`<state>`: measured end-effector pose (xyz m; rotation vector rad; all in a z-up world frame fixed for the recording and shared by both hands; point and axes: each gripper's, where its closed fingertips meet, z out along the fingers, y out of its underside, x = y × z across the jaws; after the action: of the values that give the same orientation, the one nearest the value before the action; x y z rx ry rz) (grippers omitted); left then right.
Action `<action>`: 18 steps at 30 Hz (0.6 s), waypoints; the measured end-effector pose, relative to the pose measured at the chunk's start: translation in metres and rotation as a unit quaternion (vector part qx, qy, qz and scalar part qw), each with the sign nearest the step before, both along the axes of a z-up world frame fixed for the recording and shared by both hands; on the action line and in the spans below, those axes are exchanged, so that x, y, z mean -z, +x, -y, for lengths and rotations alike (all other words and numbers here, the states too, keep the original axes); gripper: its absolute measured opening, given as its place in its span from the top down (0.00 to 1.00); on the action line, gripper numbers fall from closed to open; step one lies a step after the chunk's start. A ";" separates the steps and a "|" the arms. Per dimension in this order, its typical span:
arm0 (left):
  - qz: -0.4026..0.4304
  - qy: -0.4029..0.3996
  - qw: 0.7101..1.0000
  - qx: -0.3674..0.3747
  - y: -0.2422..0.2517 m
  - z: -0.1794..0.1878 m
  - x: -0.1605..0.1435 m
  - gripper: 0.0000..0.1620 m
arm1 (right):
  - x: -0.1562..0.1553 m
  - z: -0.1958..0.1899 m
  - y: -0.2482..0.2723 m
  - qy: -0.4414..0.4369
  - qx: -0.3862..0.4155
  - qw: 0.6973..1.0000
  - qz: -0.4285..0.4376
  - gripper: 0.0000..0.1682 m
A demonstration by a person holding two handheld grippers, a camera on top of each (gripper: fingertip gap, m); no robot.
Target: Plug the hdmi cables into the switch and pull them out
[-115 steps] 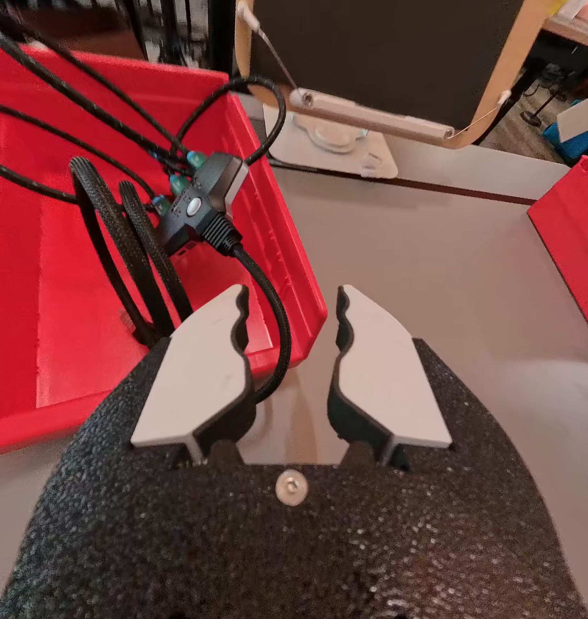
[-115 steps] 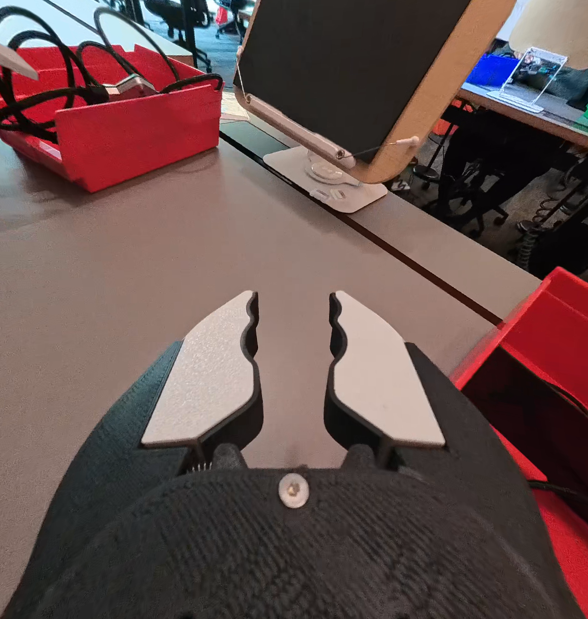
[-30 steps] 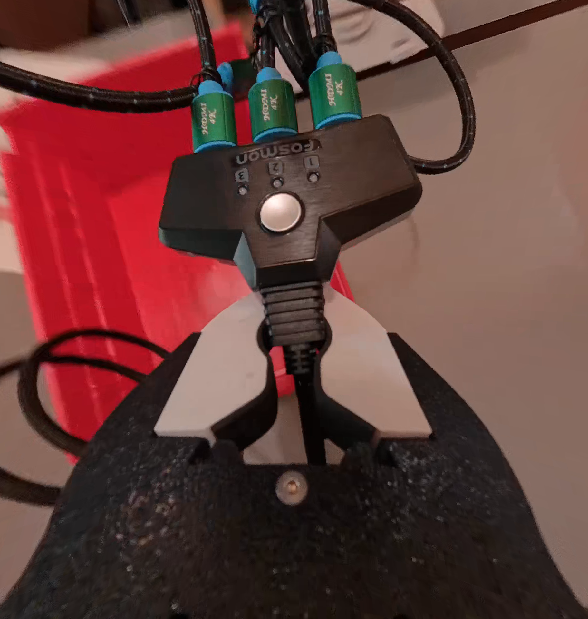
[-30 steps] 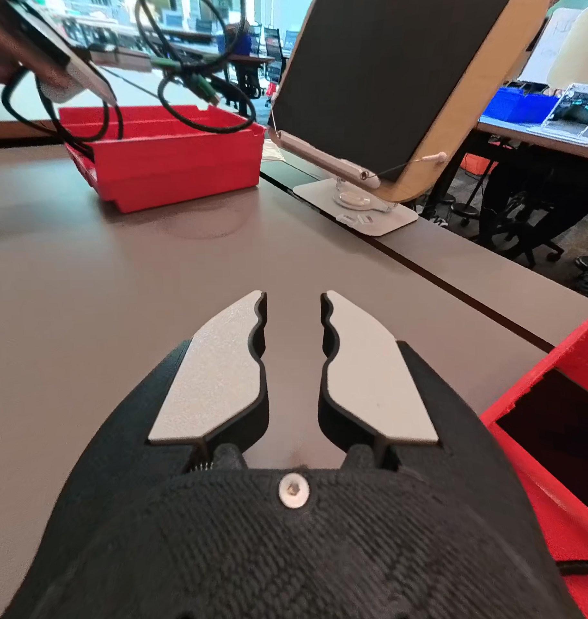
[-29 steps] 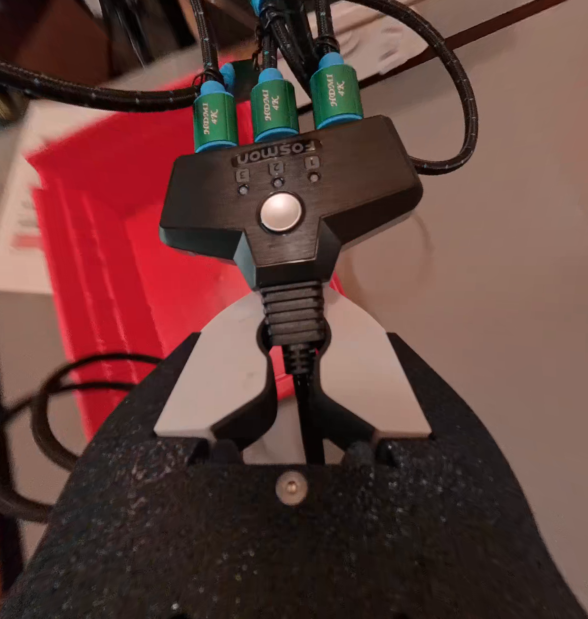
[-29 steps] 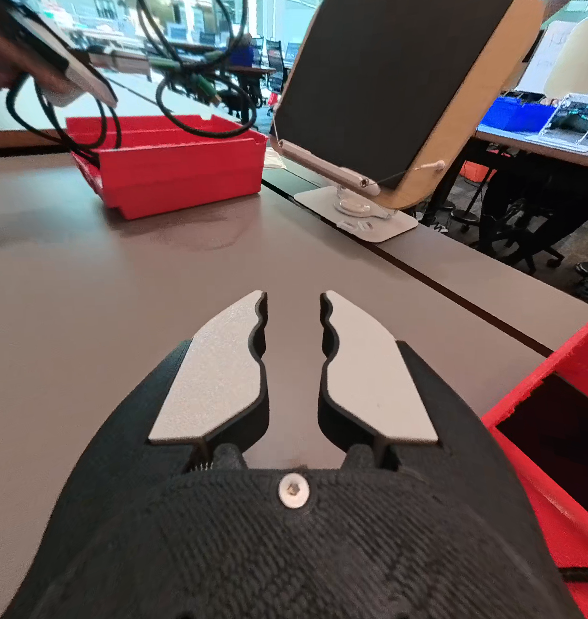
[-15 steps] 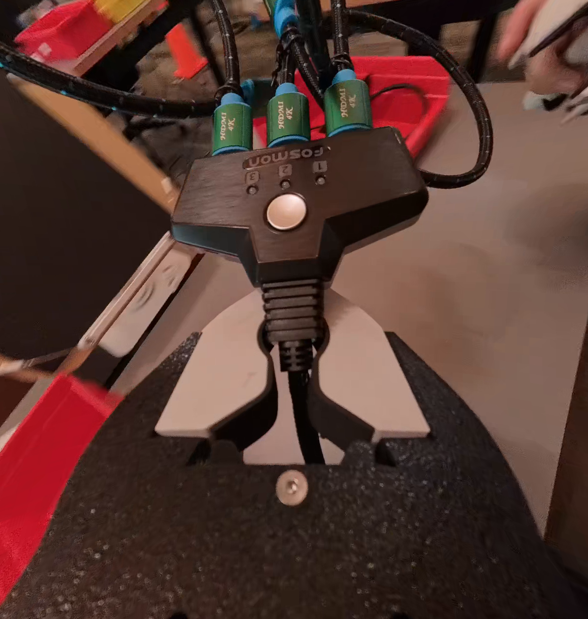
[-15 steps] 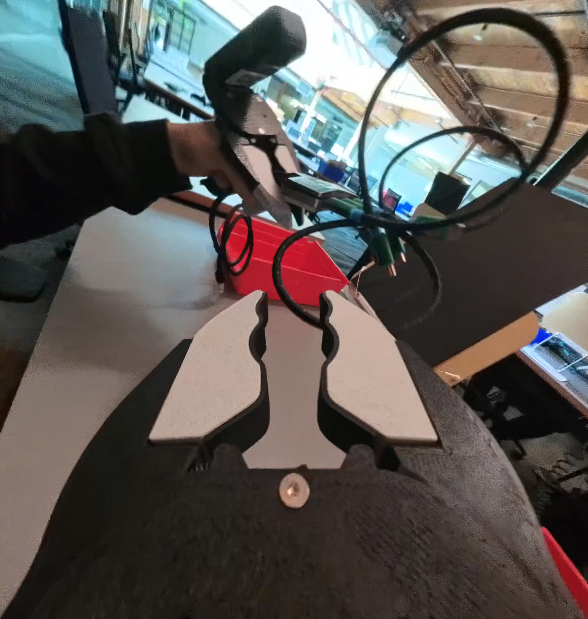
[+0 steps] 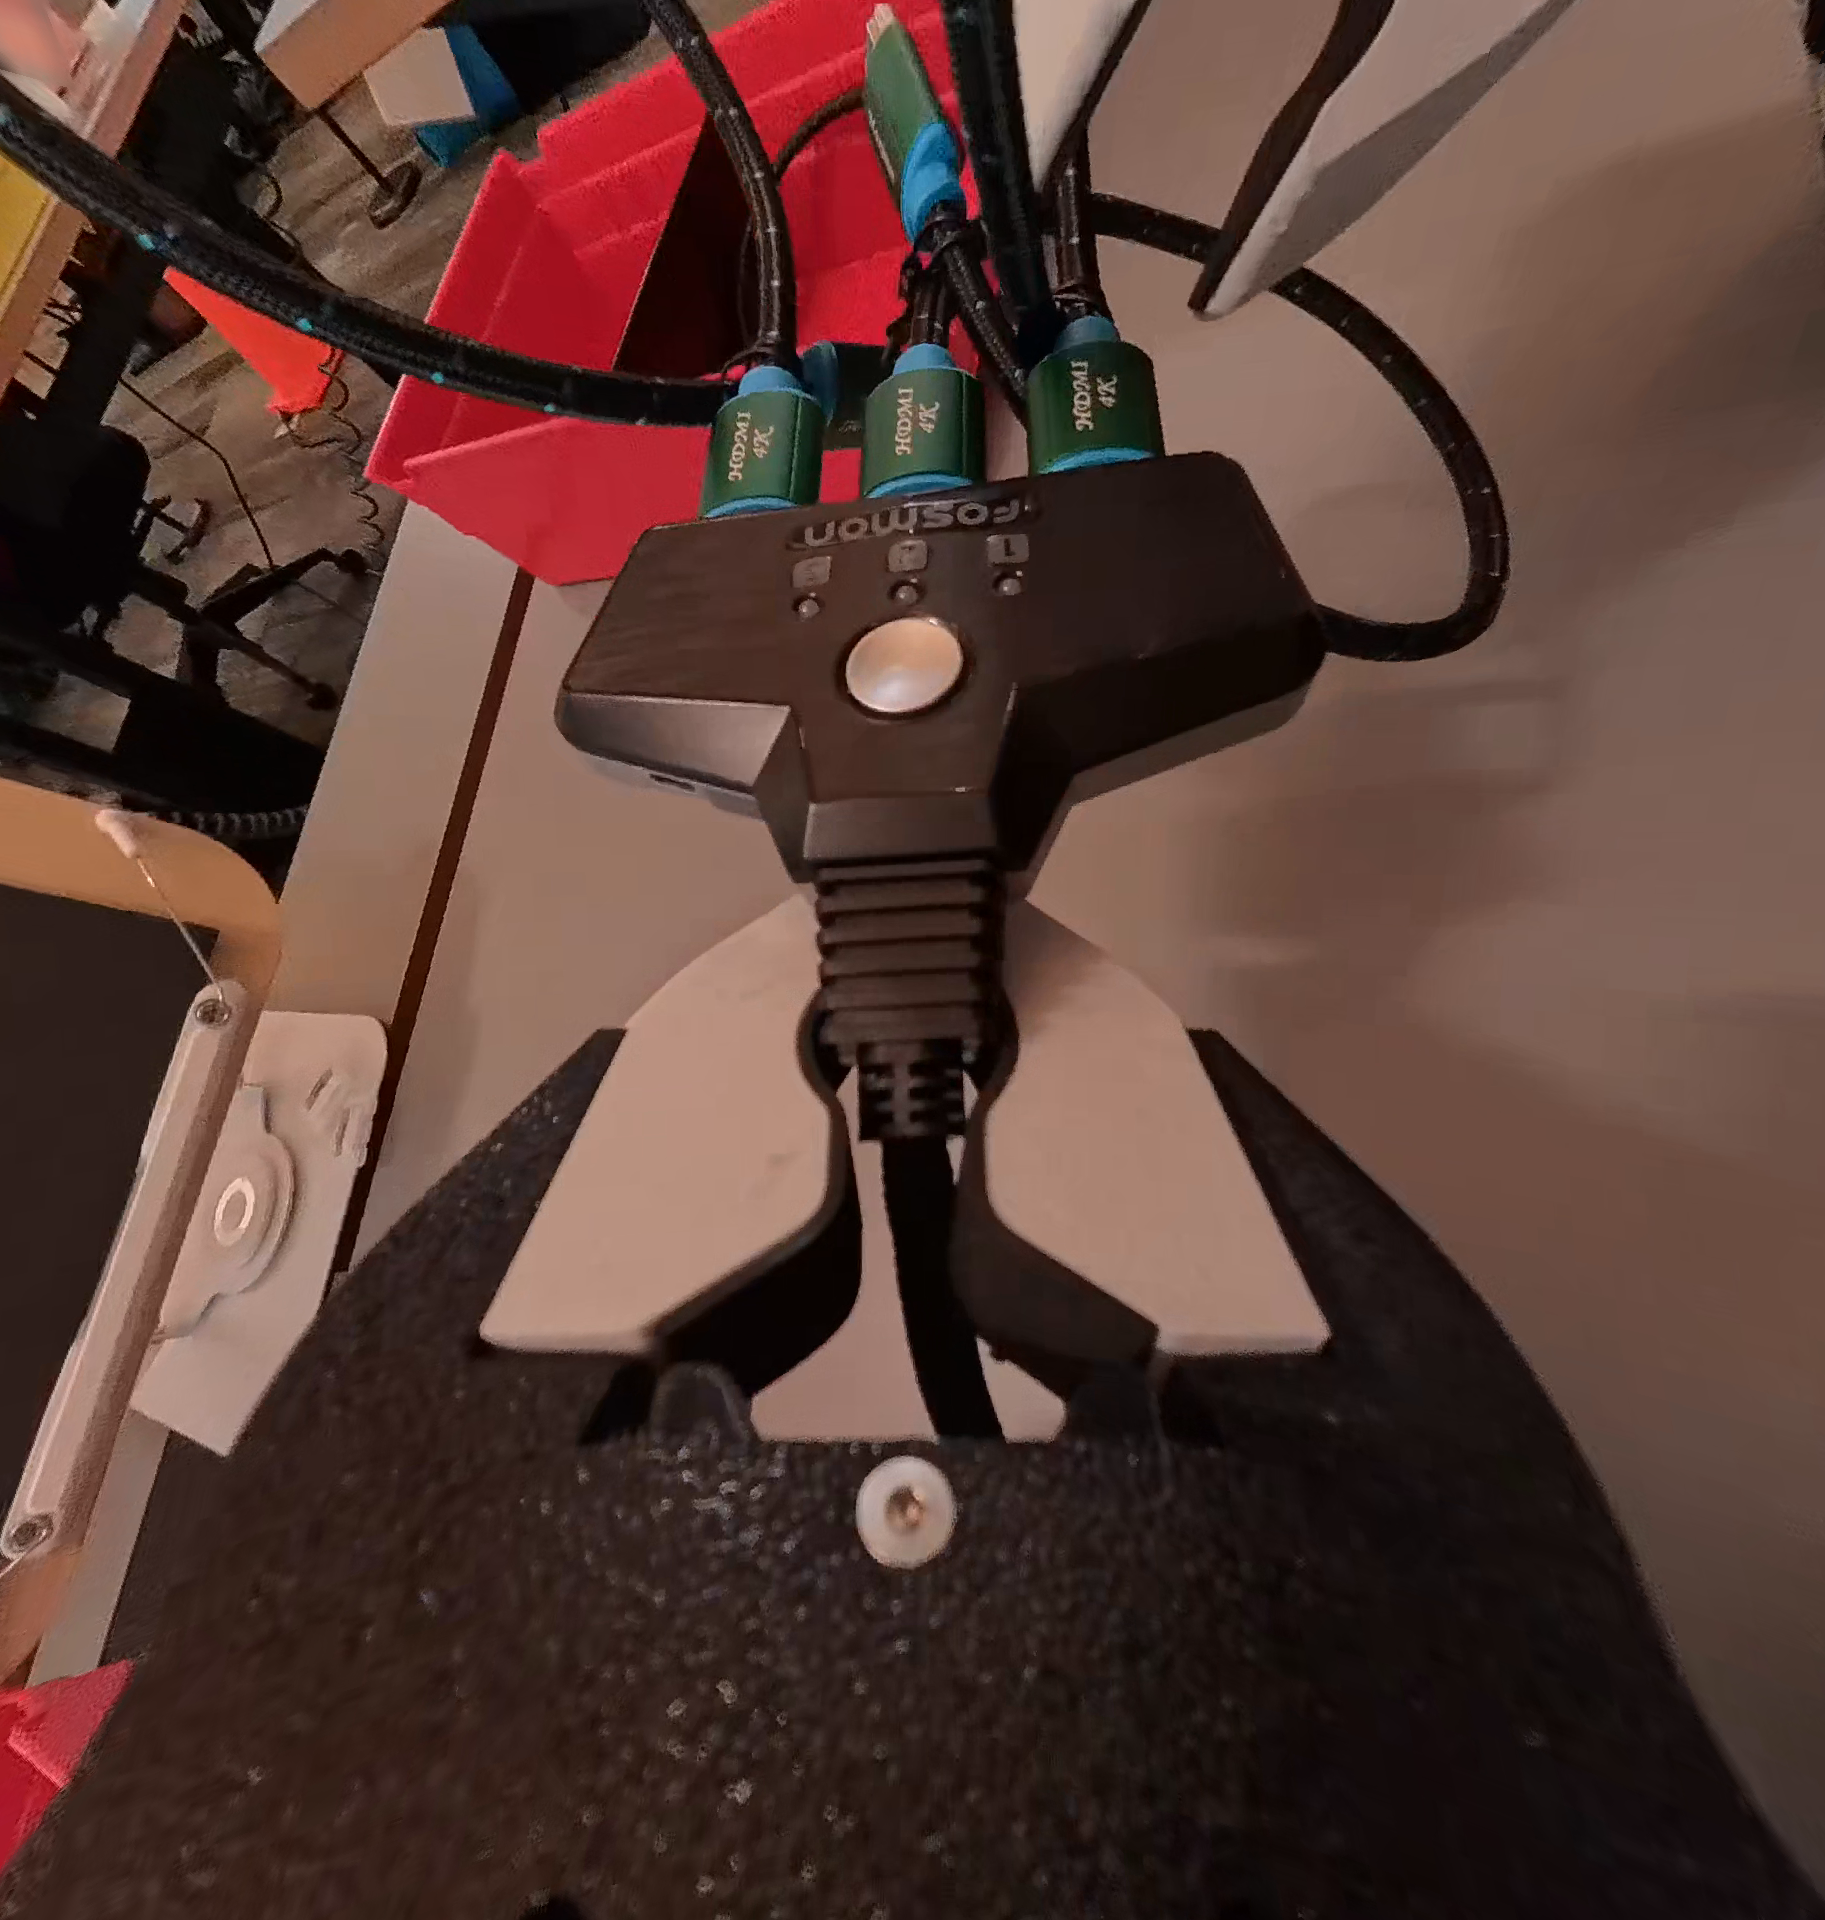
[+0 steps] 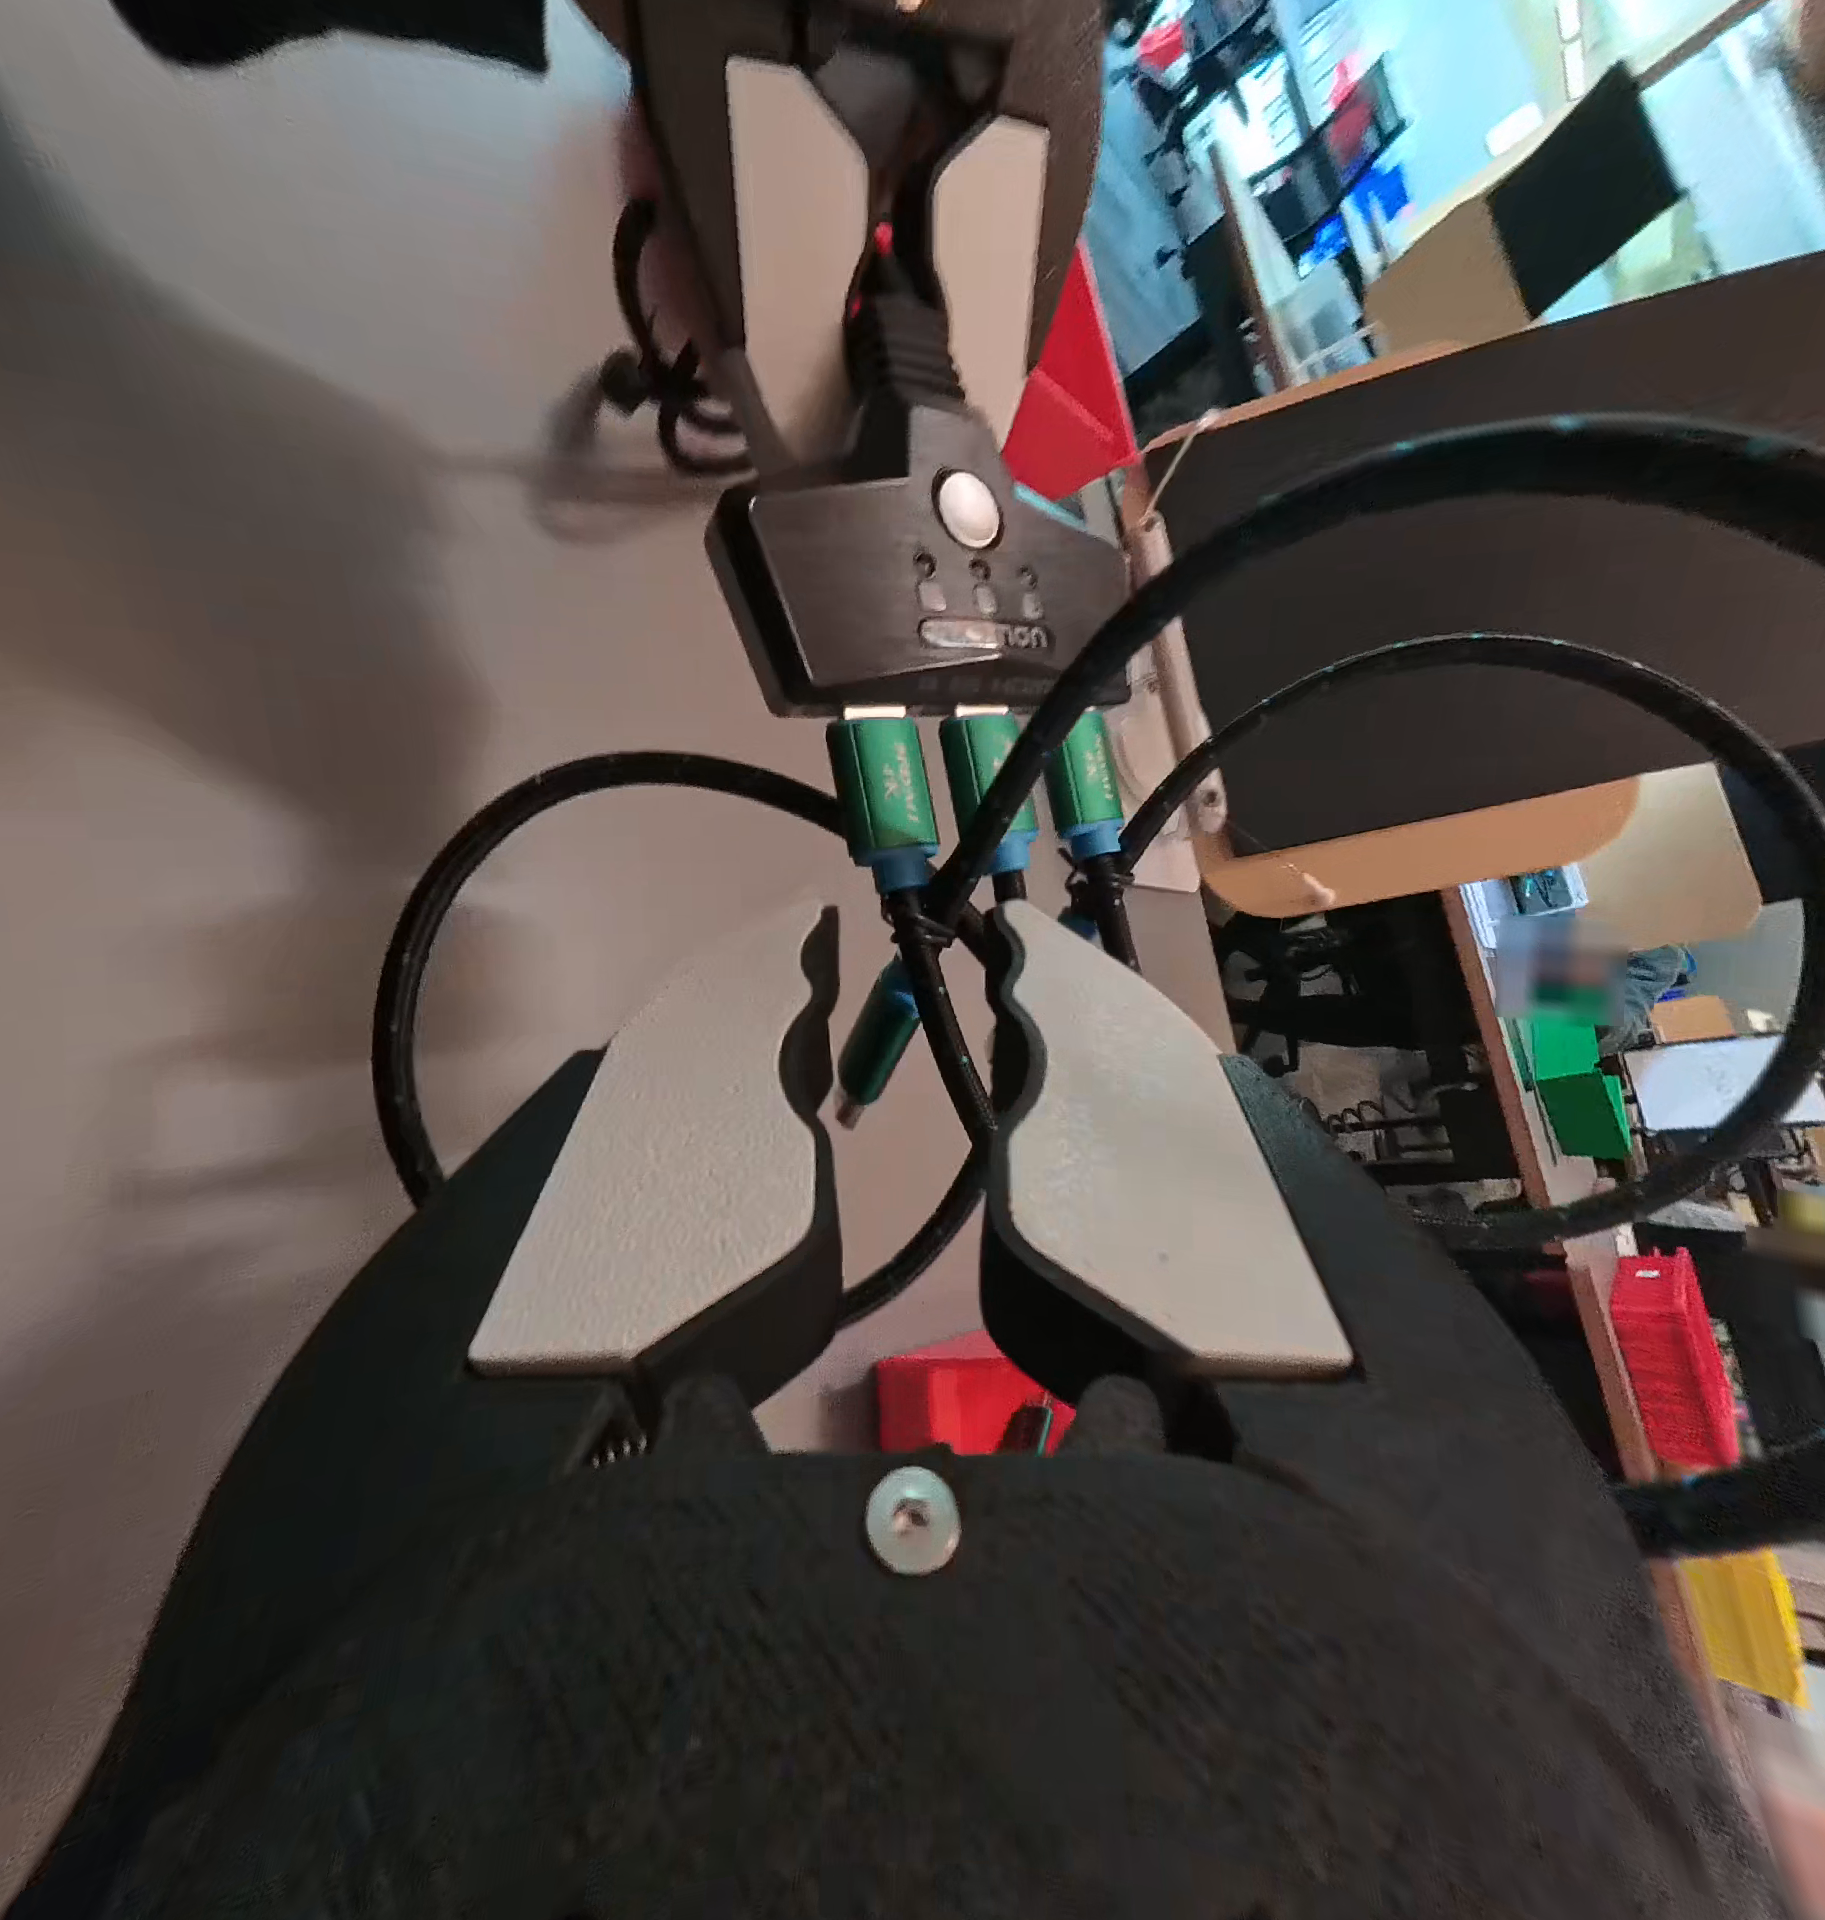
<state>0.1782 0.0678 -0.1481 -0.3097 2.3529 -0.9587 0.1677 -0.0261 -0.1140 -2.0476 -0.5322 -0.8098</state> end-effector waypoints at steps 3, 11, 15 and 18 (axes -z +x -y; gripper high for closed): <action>0.003 0.006 1.000 0.002 -0.003 -0.005 0.011 0.90 | 0.014 -0.007 0.009 -0.025 0.004 0.999 0.037 0.82; -0.003 0.003 1.000 0.013 0.003 -0.009 0.019 0.90 | 0.036 -0.015 0.021 -0.068 0.009 0.995 0.067 0.86; 0.001 -0.005 1.000 0.017 0.003 -0.014 0.020 0.91 | 0.034 -0.022 0.017 -0.047 -0.017 0.996 0.071 0.88; -0.001 -0.008 1.000 0.015 0.005 -0.015 0.023 0.91 | 0.037 -0.025 0.016 -0.054 -0.029 0.995 0.085 0.90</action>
<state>0.1829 0.0832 -0.1714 -0.2830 2.3587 -0.9924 0.1841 -0.0009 -0.1509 -2.0620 -0.7409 -0.9435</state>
